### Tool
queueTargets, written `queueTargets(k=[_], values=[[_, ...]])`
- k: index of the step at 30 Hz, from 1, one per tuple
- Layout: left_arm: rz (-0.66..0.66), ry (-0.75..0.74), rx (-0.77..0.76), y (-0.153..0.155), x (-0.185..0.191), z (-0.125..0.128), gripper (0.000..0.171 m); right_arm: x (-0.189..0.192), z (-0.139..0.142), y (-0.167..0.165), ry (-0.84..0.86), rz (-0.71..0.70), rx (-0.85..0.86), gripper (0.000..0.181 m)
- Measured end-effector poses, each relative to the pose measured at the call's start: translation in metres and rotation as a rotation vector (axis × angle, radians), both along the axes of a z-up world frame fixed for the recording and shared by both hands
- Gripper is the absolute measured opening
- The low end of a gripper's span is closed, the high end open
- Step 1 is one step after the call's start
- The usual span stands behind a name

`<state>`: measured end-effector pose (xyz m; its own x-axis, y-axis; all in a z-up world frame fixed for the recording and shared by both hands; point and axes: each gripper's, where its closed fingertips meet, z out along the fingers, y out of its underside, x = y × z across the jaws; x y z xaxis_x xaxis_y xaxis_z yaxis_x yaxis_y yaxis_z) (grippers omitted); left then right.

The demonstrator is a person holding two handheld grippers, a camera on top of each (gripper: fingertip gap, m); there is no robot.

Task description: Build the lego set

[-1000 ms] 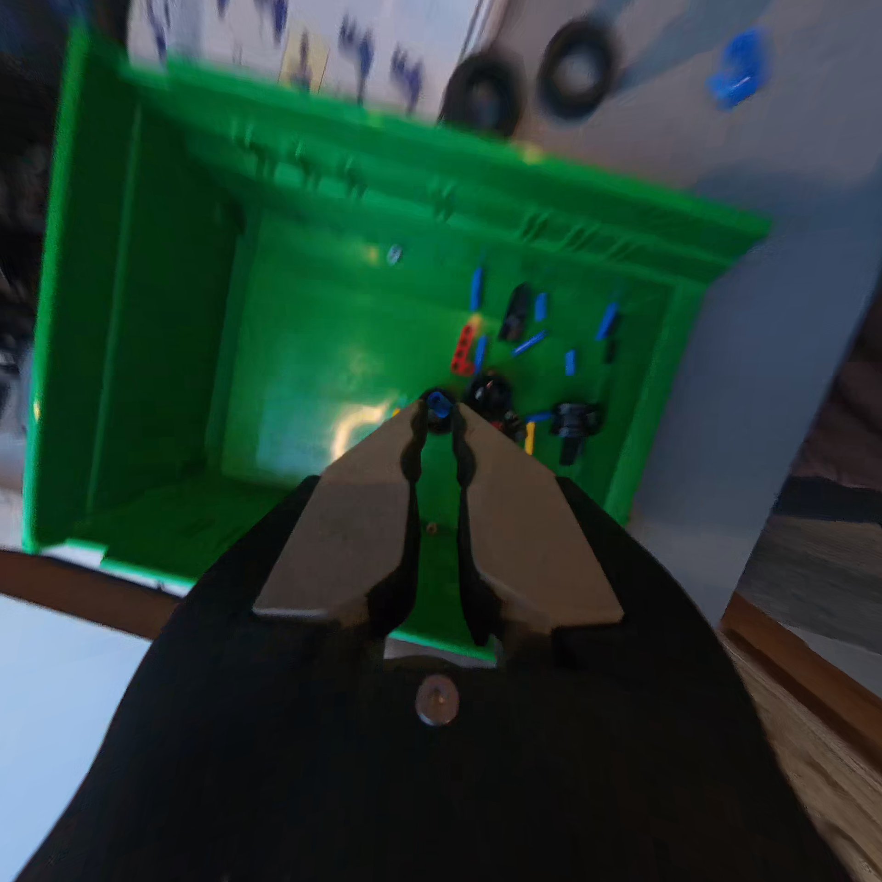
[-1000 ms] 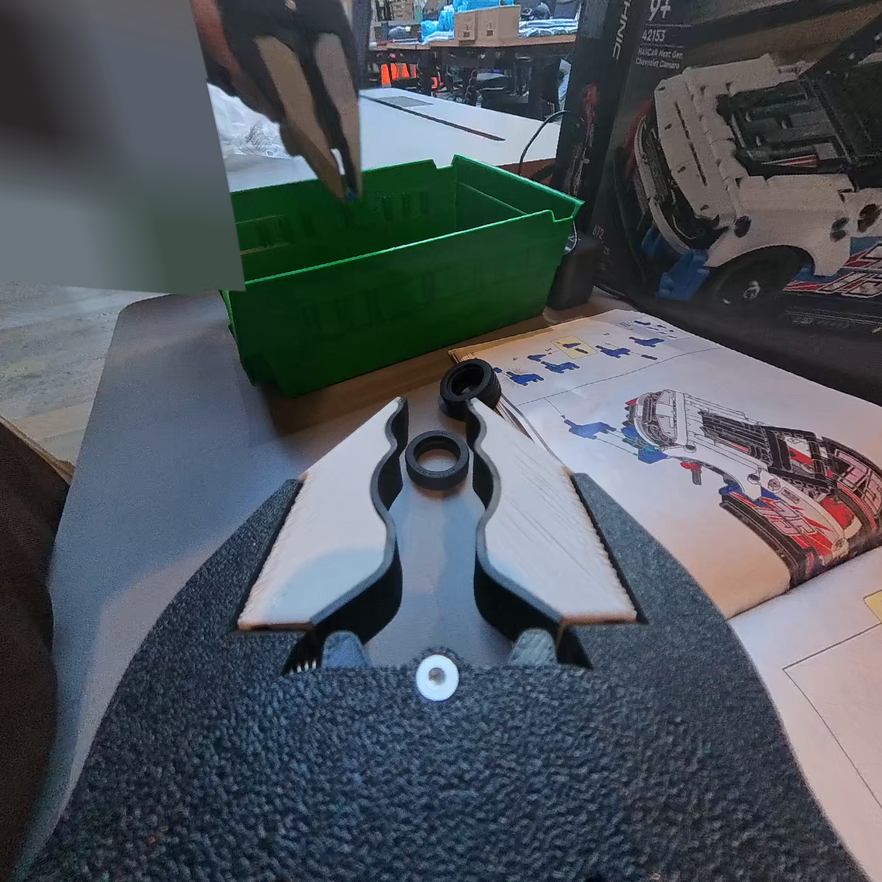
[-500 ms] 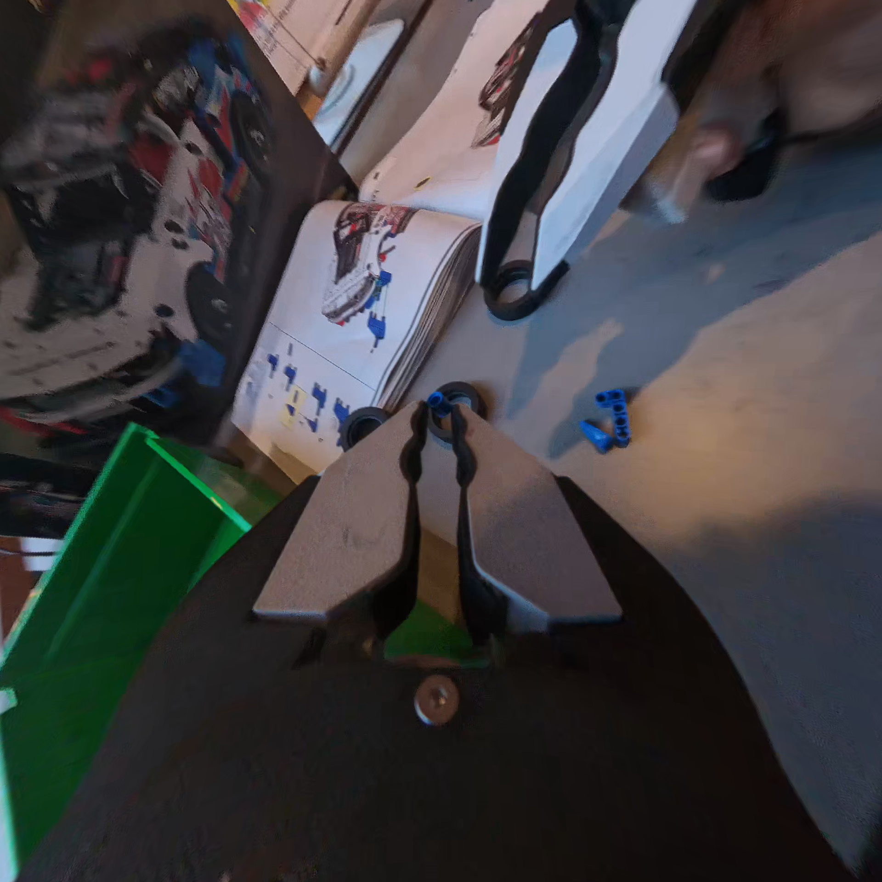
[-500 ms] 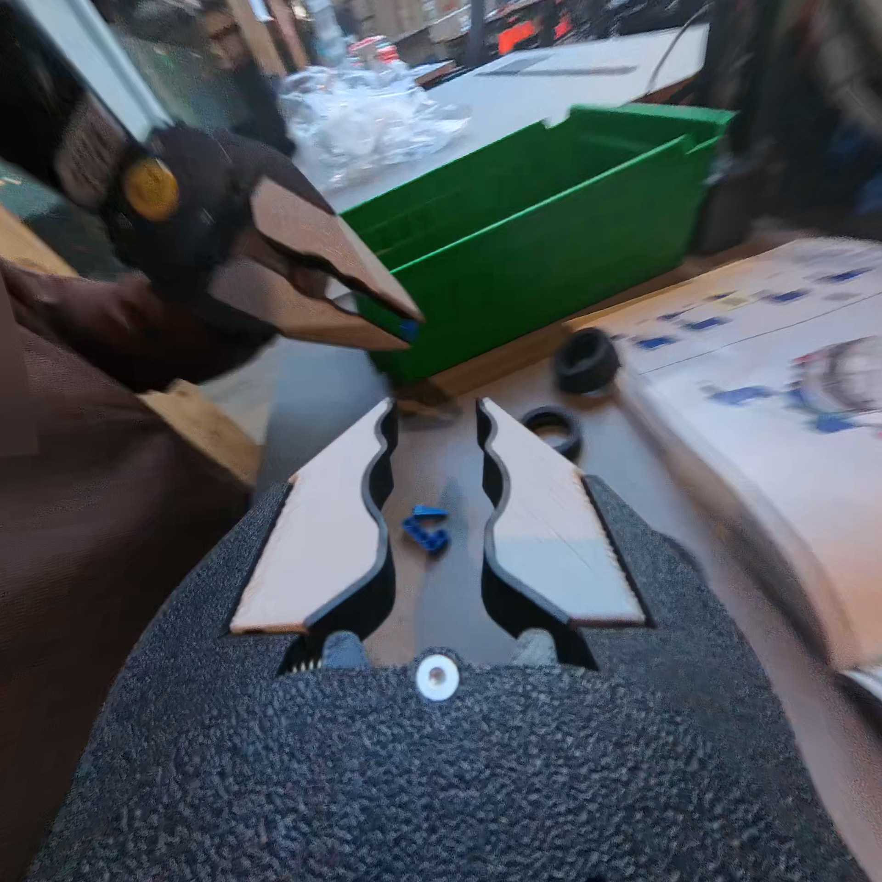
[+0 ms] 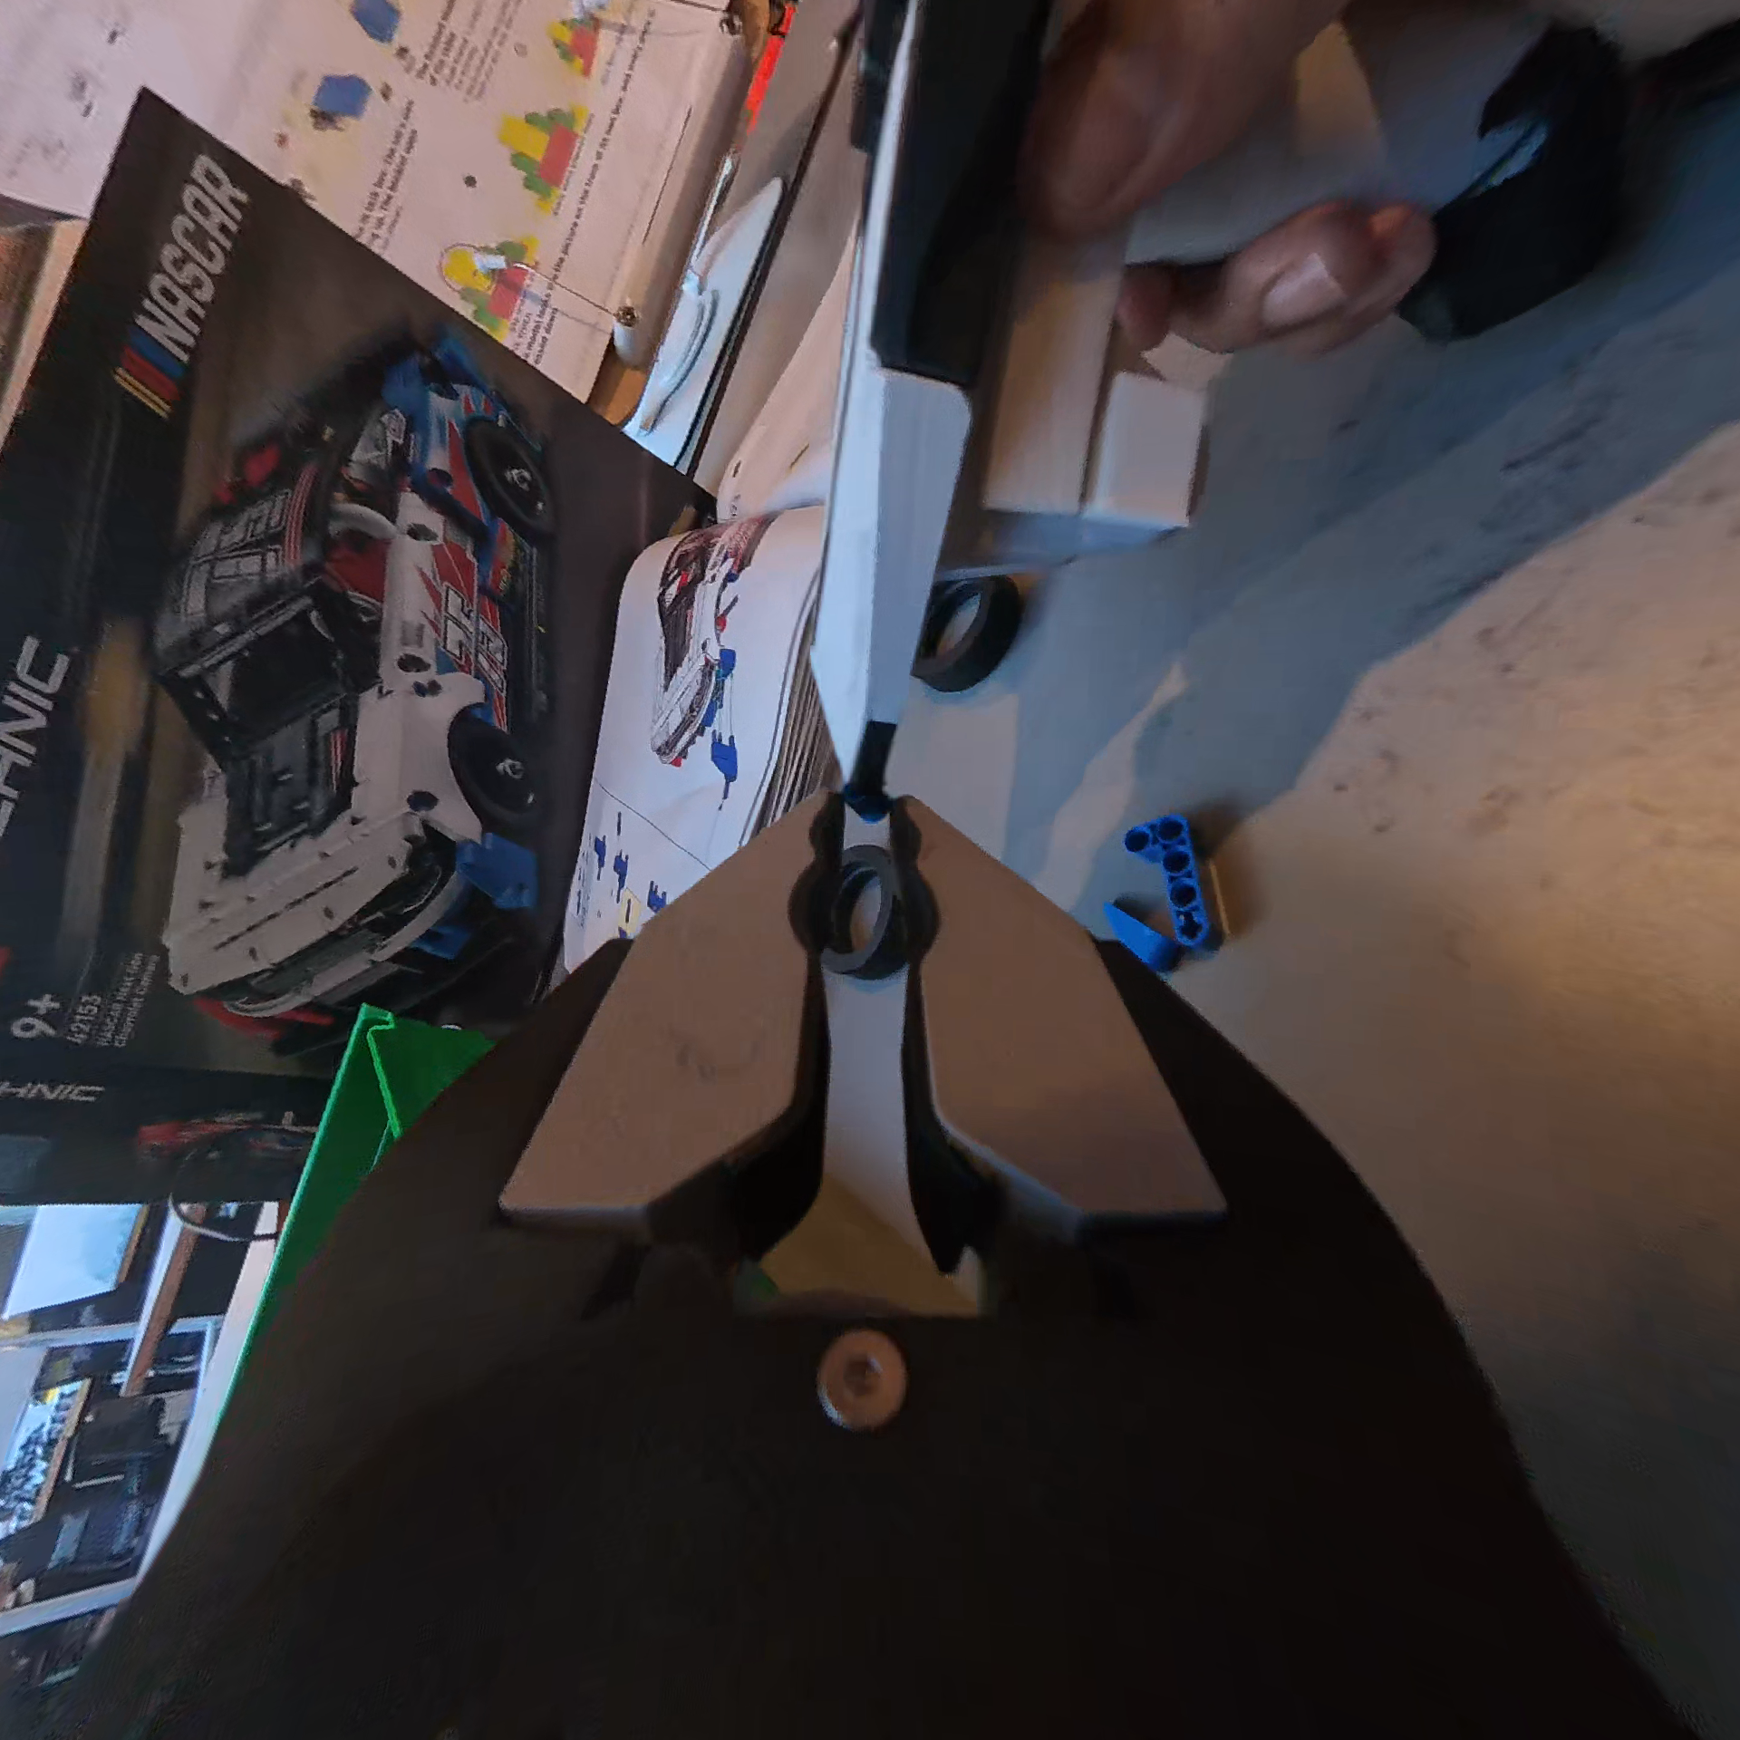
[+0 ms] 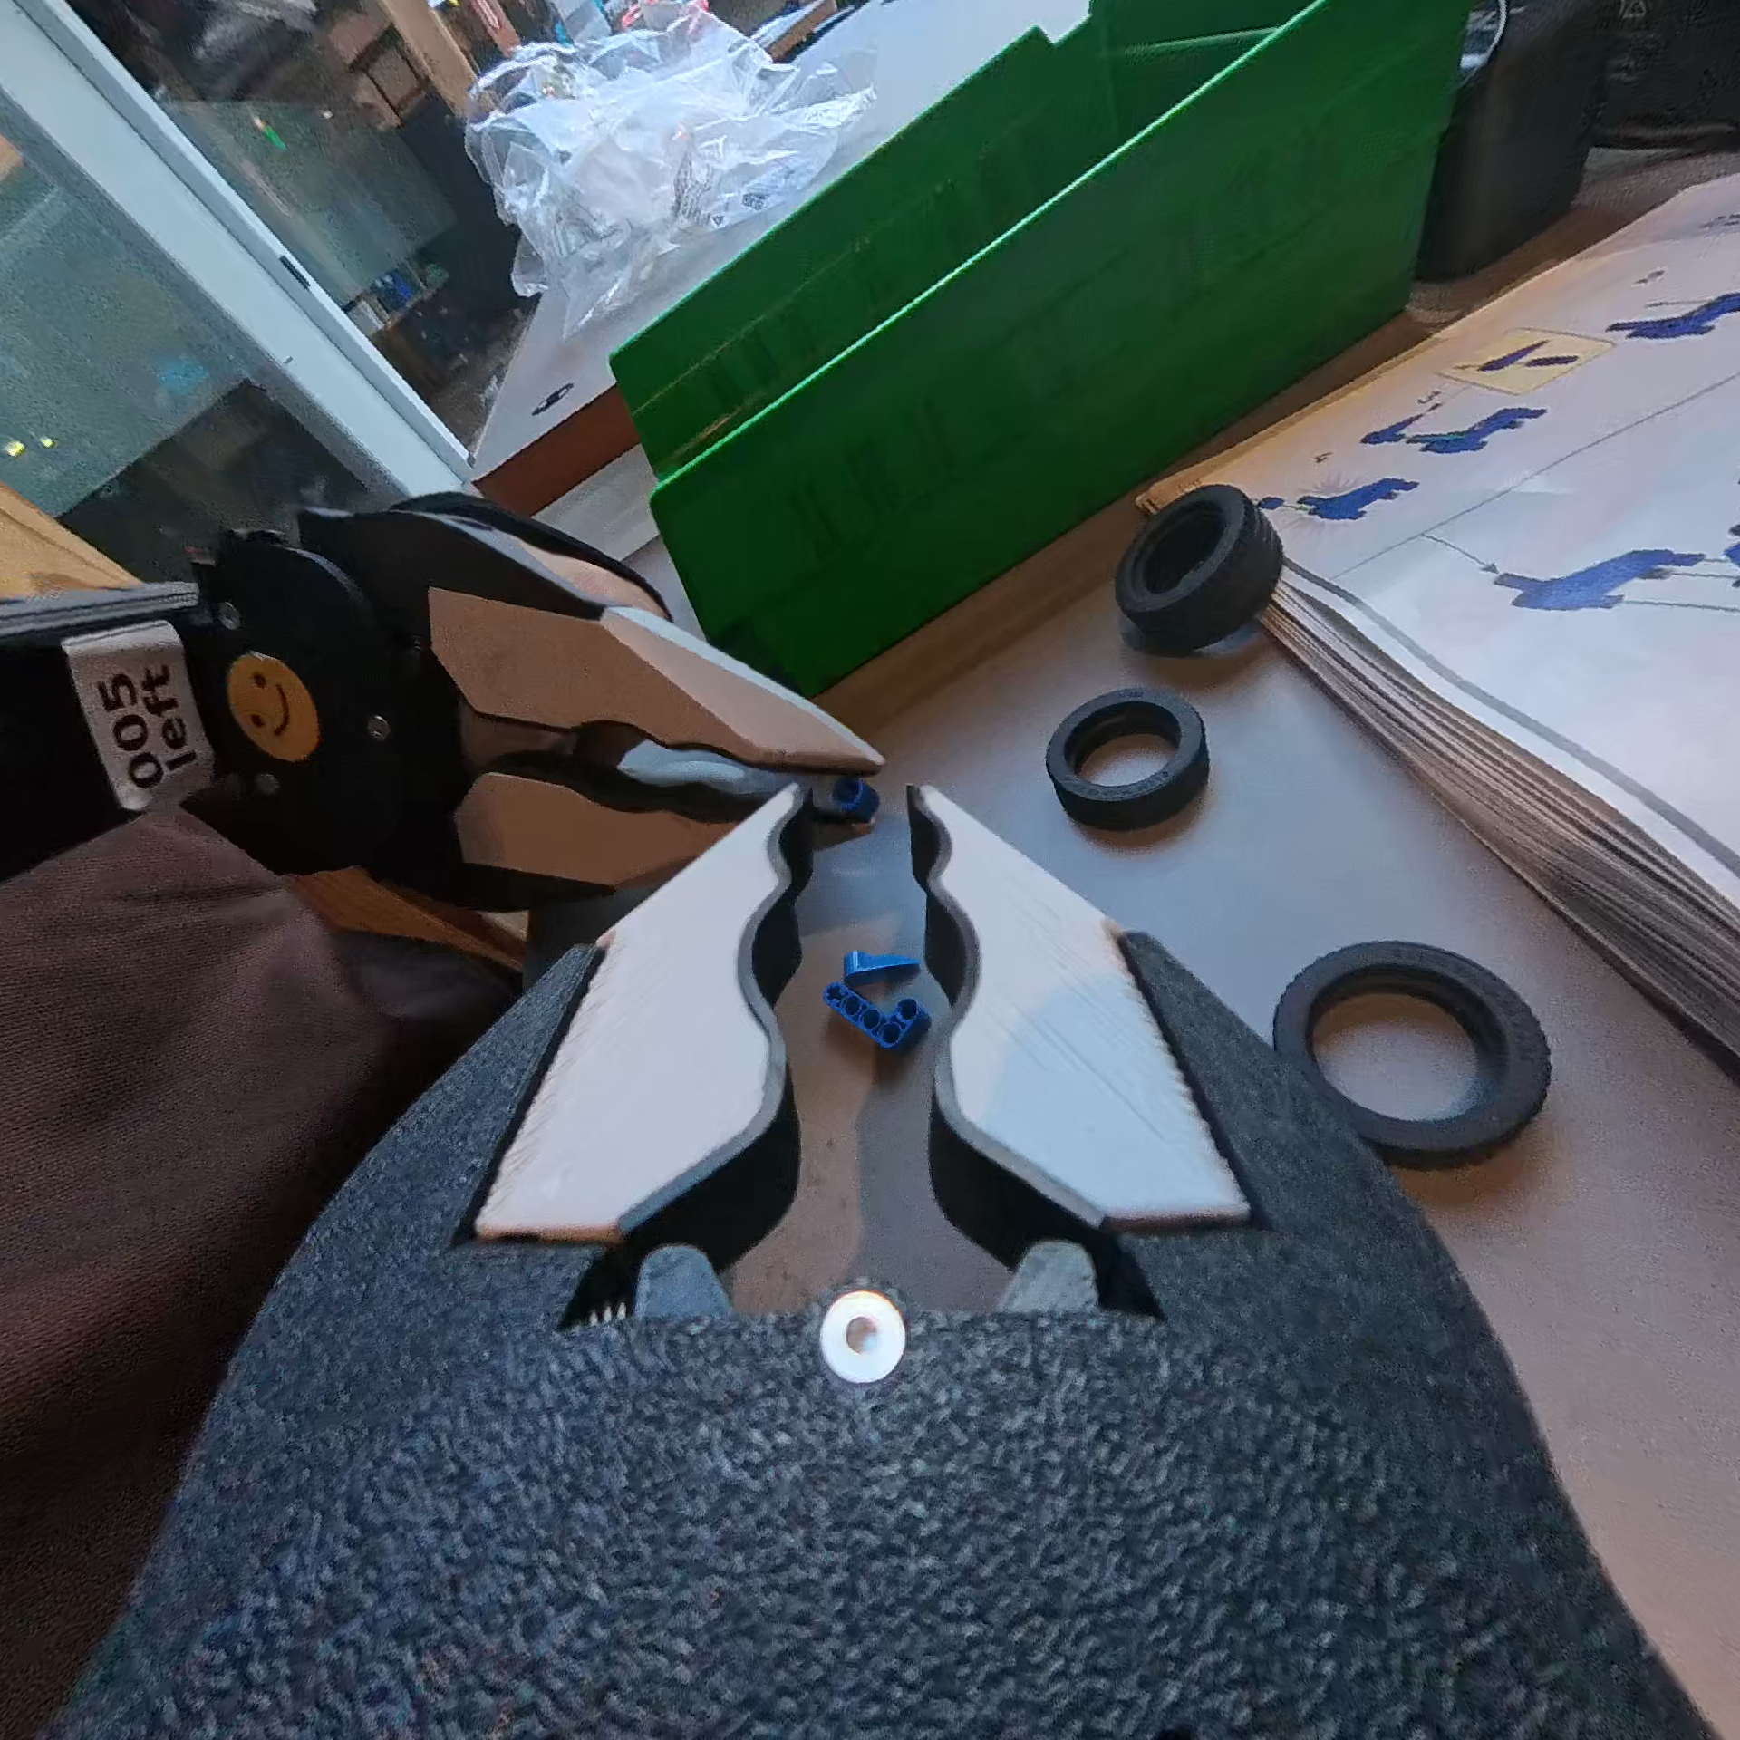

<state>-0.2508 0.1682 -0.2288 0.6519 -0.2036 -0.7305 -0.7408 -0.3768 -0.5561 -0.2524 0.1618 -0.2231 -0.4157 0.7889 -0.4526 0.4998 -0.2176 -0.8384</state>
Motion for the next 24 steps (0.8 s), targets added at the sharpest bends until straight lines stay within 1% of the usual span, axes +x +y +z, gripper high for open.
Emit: queueTargets(k=[5, 7, 11, 13, 17, 19, 21, 24], values=[[-0.018, 0.017, -0.006, -0.002, 0.003, -0.005, 0.006, 0.000, -0.005, -0.003, 0.000, 0.017, 0.074, 0.016], [-0.024, 0.021, -0.011, -0.002, 0.003, -0.005, 0.006, 0.001, -0.008, -0.005, -0.009, 0.034, 0.097, 0.009], [-0.053, 0.039, -0.018, -0.003, 0.006, -0.010, 0.006, 0.002, -0.013, -0.010, -0.017, 0.063, 0.155, 0.007], [-0.049, -0.020, -0.042, -0.003, 0.007, -0.014, 0.006, 0.002, -0.017, -0.009, -0.023, 0.058, 0.202, 0.007], [0.013, -0.159, -0.071, -0.011, -0.002, -0.018, 0.021, 0.004, -0.033, 0.006, -0.085, 0.012, 0.315, 0.007], [0.047, -0.244, -0.093, -0.020, -0.005, -0.023, 0.025, 0.008, -0.046, 0.012, -0.136, 0.013, 0.352, 0.008], [0.063, -0.329, -0.113, -0.030, -0.004, -0.028, 0.026, 0.012, -0.059, 0.013, -0.185, 0.027, 0.390, 0.007], [0.078, -0.382, -0.122, -0.042, -0.004, -0.034, 0.026, 0.016, -0.072, 0.012, -0.239, 0.054, 0.452, 0.008]])
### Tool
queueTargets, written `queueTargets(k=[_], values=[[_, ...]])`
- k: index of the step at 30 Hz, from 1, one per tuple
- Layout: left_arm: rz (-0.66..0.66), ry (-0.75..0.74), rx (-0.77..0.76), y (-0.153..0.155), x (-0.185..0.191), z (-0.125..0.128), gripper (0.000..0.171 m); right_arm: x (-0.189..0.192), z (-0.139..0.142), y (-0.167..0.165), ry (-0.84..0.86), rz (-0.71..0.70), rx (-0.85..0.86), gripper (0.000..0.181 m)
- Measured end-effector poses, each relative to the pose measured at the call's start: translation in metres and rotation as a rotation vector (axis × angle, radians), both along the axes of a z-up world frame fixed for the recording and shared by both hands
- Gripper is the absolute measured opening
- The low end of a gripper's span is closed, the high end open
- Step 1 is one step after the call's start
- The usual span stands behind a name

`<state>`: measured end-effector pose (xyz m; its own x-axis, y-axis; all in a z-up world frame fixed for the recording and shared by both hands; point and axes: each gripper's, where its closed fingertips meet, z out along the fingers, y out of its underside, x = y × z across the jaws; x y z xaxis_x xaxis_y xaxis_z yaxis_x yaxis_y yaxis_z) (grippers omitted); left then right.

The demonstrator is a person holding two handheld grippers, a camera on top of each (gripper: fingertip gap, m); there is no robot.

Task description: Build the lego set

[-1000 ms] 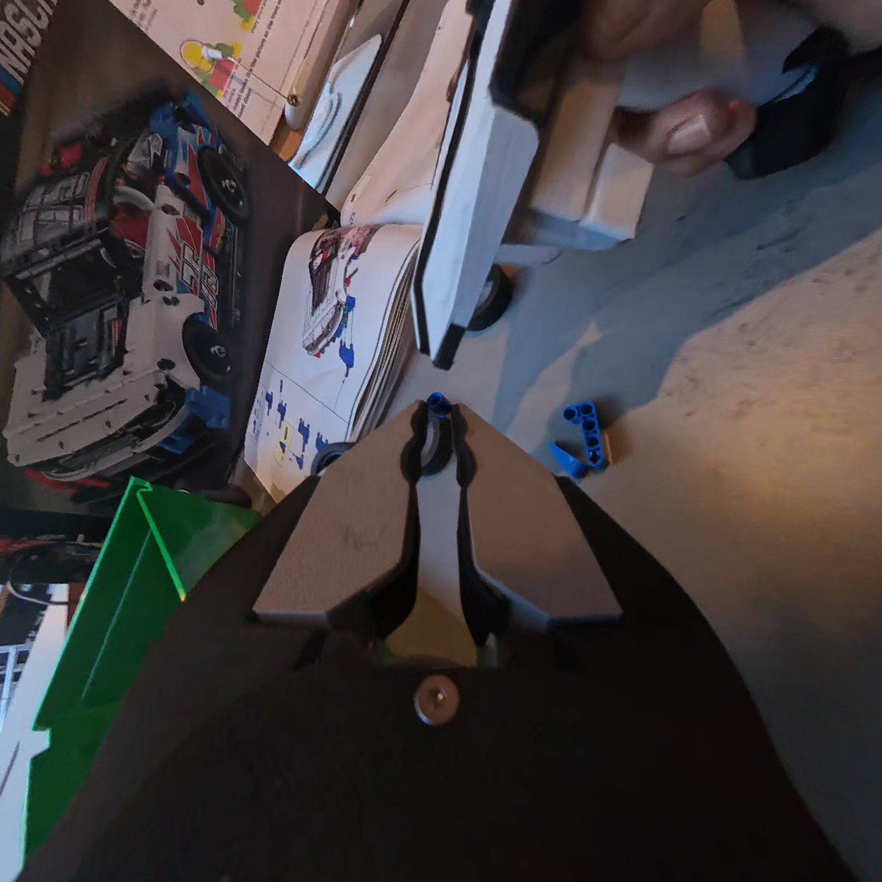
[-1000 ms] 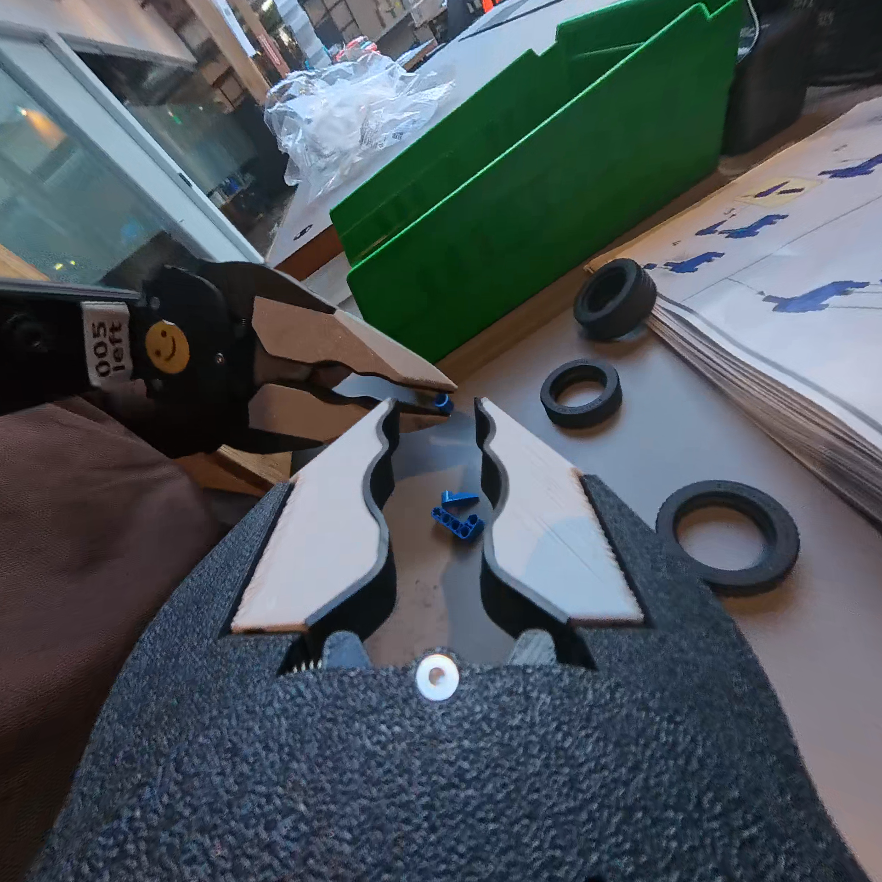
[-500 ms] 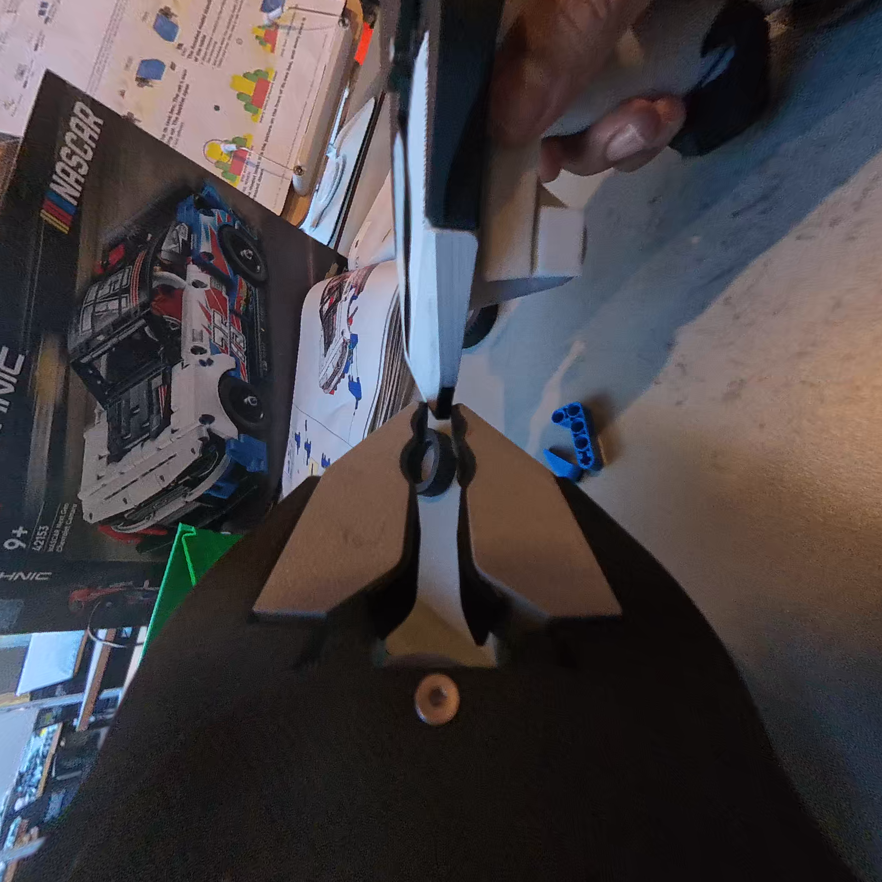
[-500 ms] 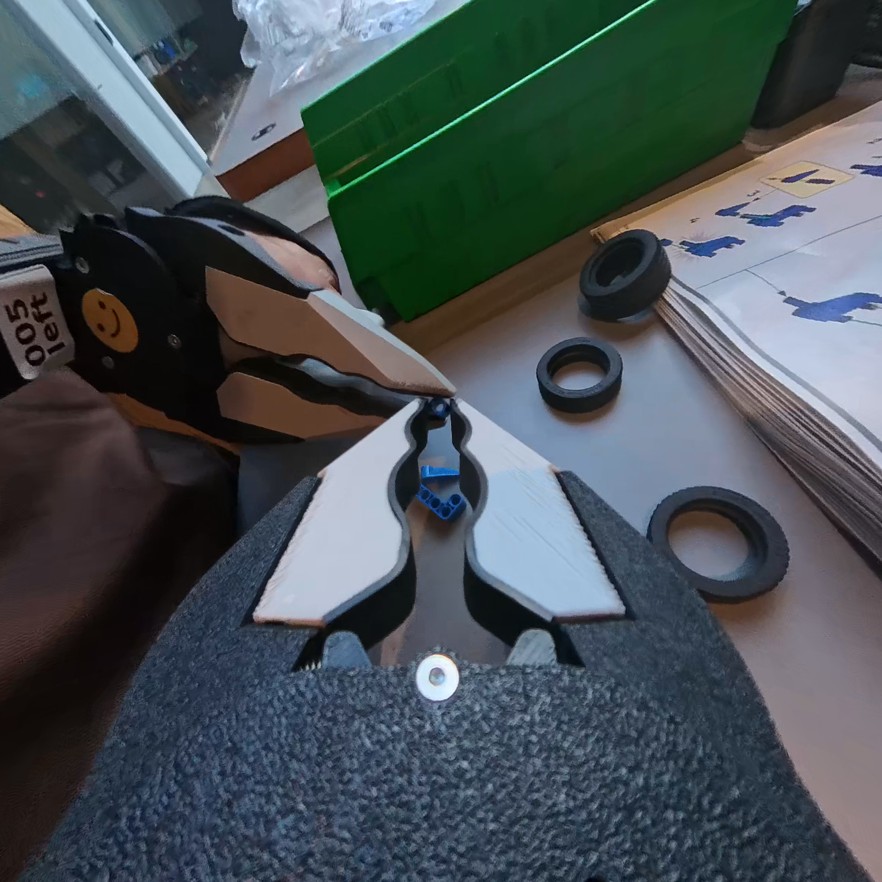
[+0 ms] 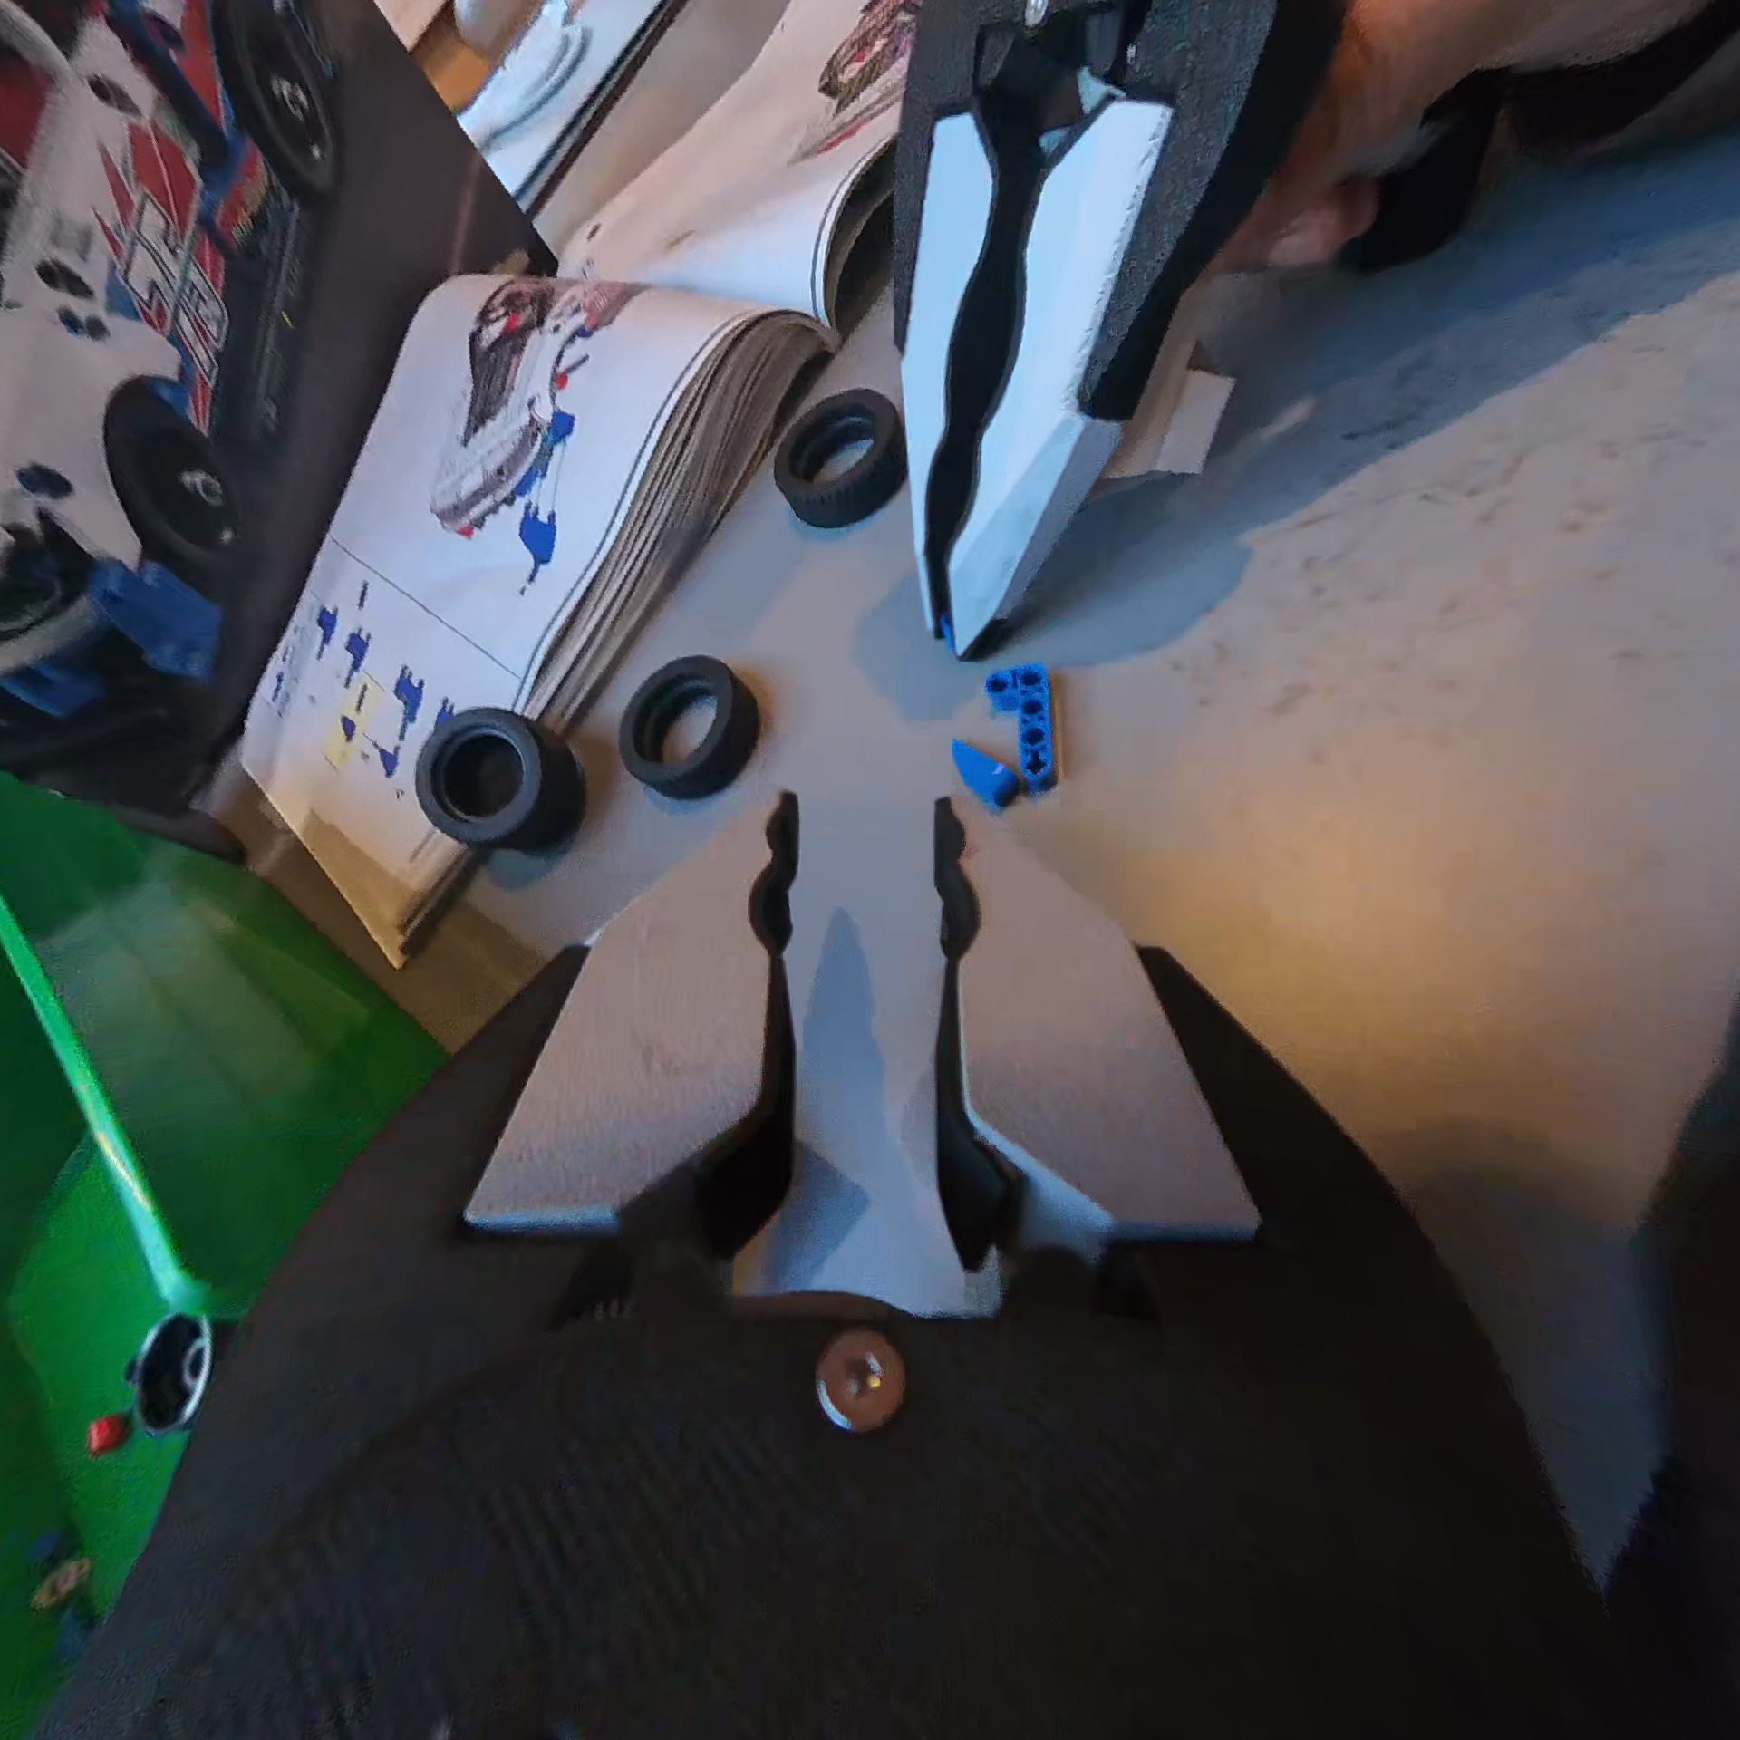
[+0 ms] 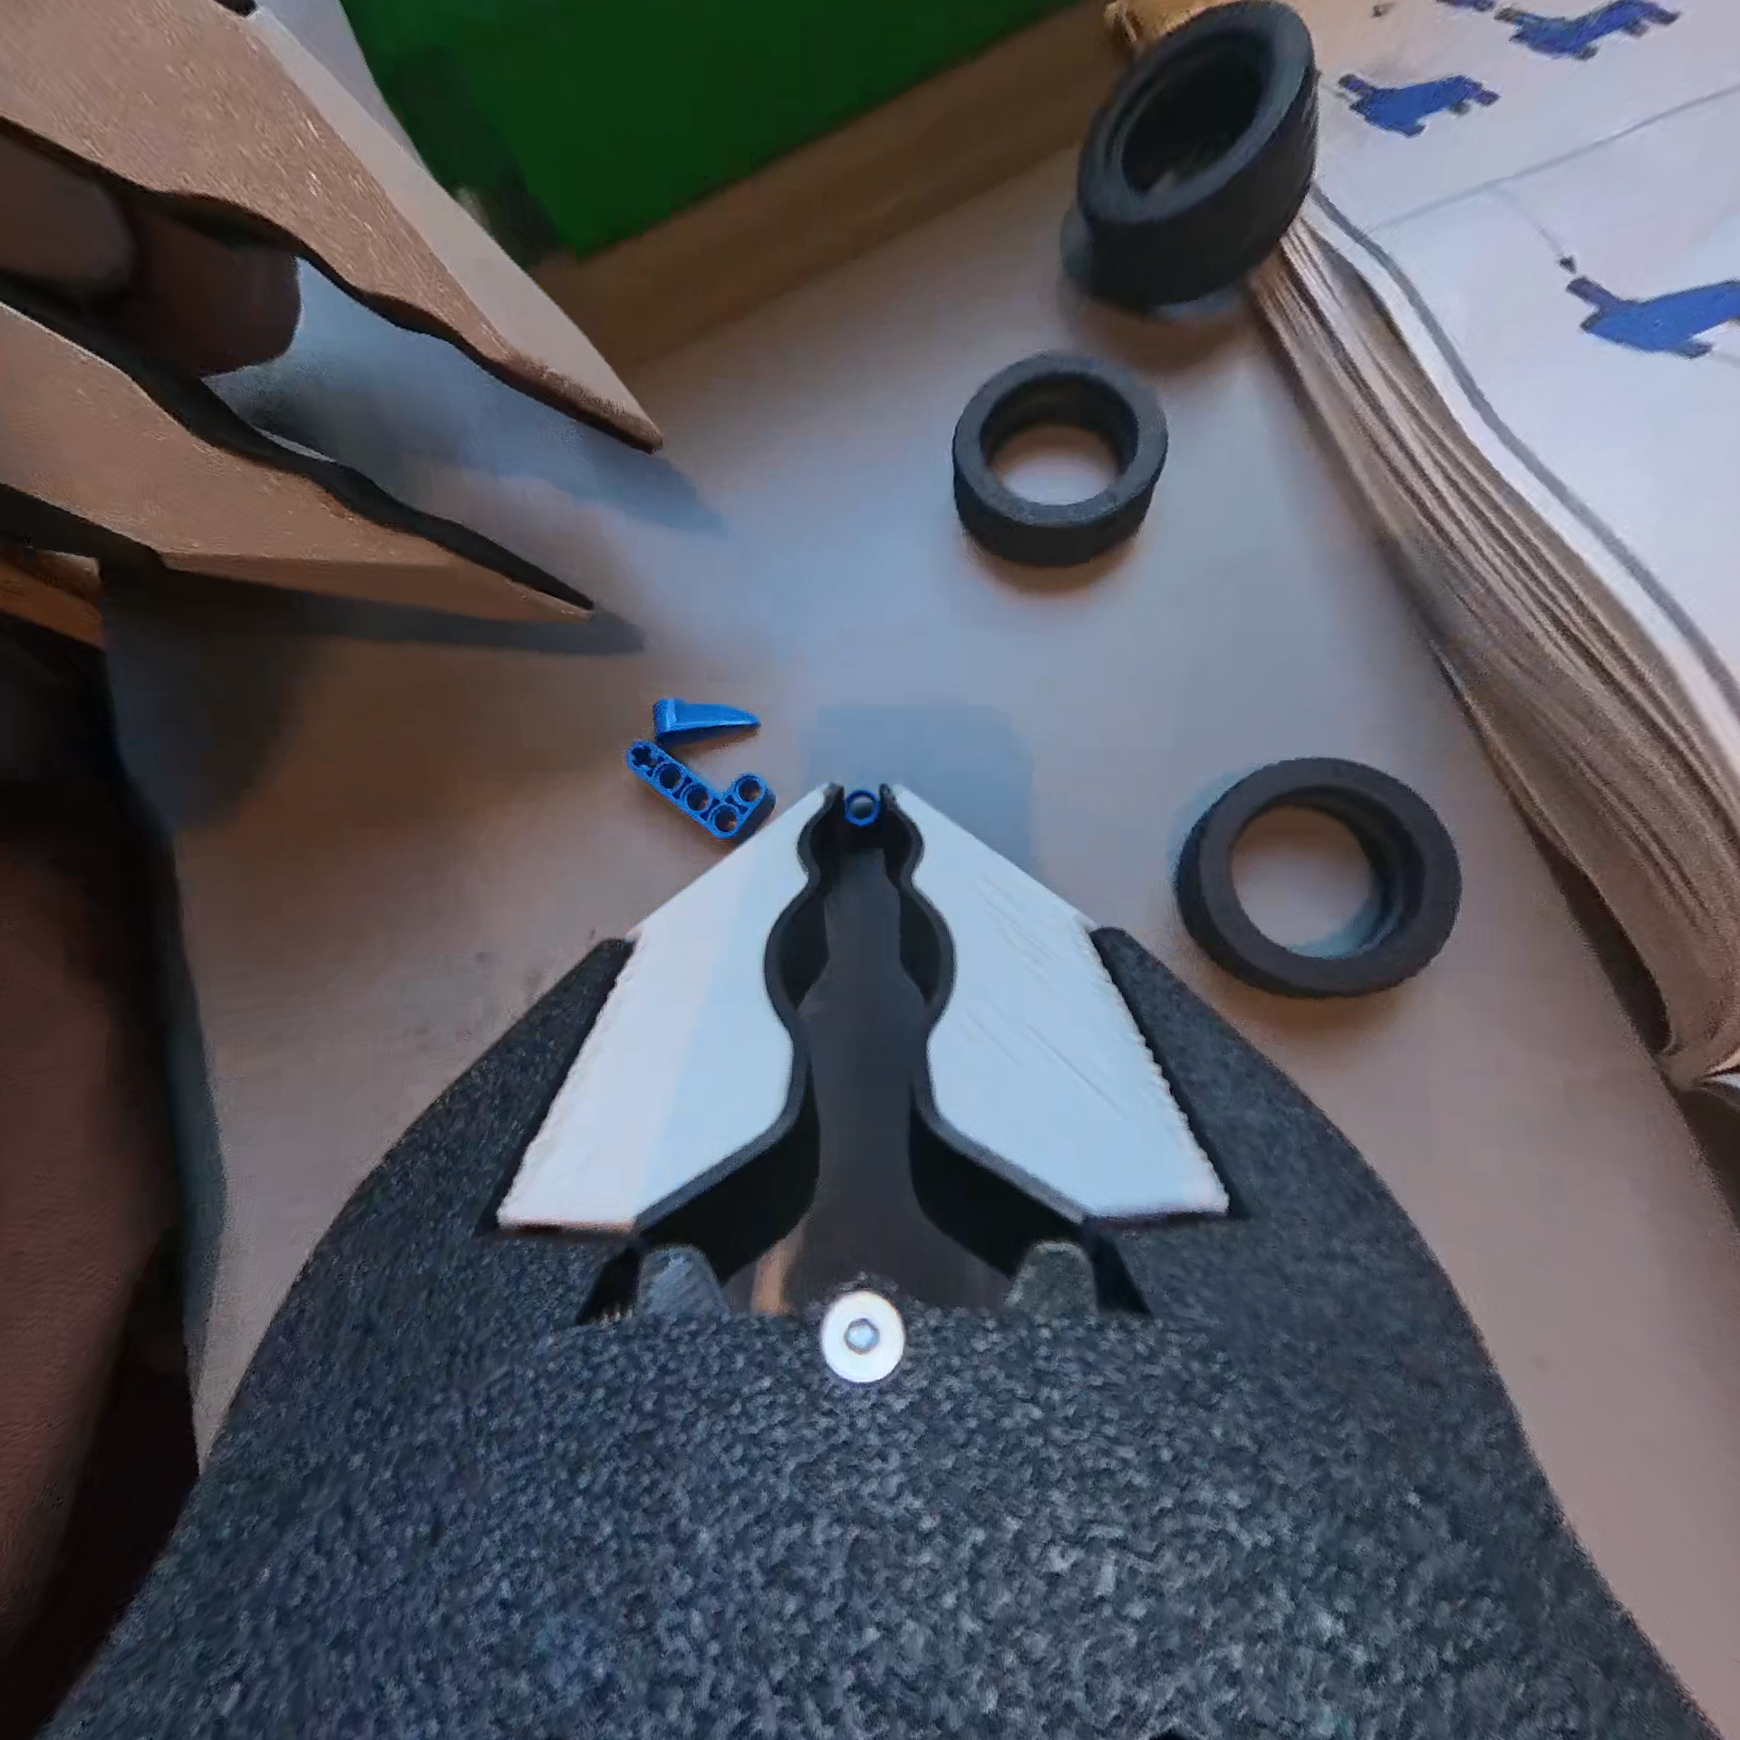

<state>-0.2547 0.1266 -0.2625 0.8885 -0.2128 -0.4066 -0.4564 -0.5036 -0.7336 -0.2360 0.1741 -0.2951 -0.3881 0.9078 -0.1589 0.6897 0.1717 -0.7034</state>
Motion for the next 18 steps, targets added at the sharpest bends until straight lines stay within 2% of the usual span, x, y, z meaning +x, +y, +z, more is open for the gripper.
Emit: queueTargets(k=[3, 6, 12, 18], values=[[0.005, -0.028, -0.008, -0.0075, 0.0010, -0.0057, 0.026, 0.0001, -0.0006, -0.0011, -0.011, 0.013, 0.000, 0.008], [0.007, -0.043, -0.017, -0.0114, 0.0019, -0.0111, 0.026, 0.0017, 0.0007, -0.0041, -0.015, 0.033, -0.029, 0.018], [0.003, -0.051, 0.005, -0.0115, 0.0015, -0.0080, 0.026, 0.0058, 0.0033, -0.0009, 0.016, 0.029, 0.018, 0.023], [0.012, -0.035, 0.030, -0.0115, -0.0004, -0.0053, 0.026, 0.0068, 0.0036, 0.0000, 0.006, 0.042, -0.042, 0.023]])
